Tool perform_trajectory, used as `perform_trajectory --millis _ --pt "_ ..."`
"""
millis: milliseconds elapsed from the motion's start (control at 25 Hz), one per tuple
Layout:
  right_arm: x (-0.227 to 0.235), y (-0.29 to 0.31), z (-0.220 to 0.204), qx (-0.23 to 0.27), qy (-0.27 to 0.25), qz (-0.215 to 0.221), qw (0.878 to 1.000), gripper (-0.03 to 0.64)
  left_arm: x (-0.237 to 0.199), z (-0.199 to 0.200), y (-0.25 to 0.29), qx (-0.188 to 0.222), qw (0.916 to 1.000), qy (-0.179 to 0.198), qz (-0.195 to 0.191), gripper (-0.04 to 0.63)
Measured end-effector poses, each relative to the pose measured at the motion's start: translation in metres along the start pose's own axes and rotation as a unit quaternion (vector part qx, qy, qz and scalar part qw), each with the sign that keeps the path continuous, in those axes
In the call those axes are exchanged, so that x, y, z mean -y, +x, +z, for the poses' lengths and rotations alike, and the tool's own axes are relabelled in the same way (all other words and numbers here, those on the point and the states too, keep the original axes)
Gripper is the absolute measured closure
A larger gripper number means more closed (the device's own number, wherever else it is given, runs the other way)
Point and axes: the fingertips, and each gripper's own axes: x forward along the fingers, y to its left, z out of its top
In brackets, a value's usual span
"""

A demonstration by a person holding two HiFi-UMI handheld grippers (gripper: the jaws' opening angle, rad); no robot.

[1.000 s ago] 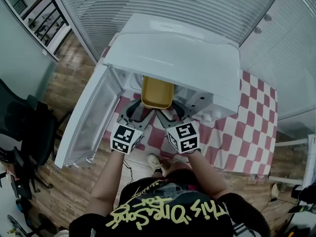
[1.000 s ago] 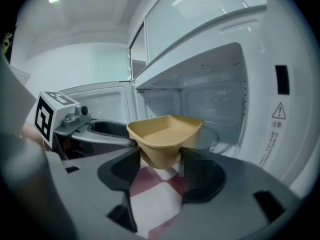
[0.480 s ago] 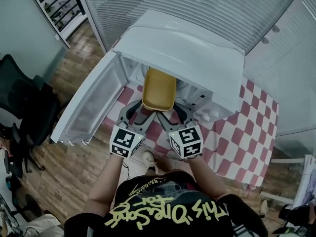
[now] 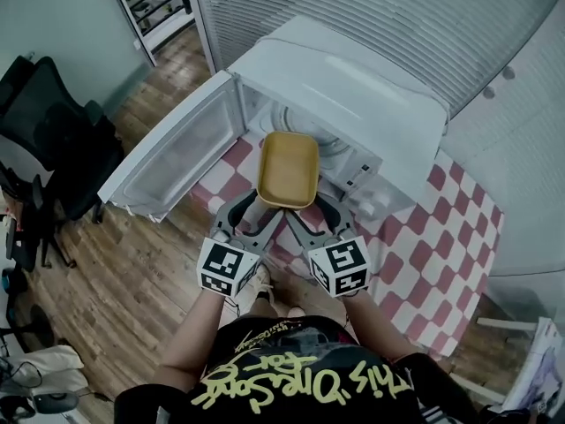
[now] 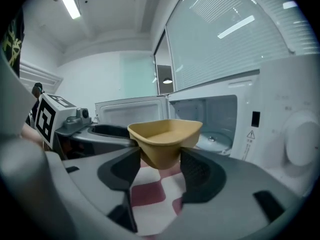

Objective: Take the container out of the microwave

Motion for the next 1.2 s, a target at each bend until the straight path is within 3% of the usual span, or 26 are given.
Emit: perform_trajectory --millis 1200 --pt "-0.083 -0.109 -0.024 0.009 -0.041 0.129 0.991 0.364 0.099 -0.007 -0.116 0.015 0.9894 -0.029 0.142 0.362"
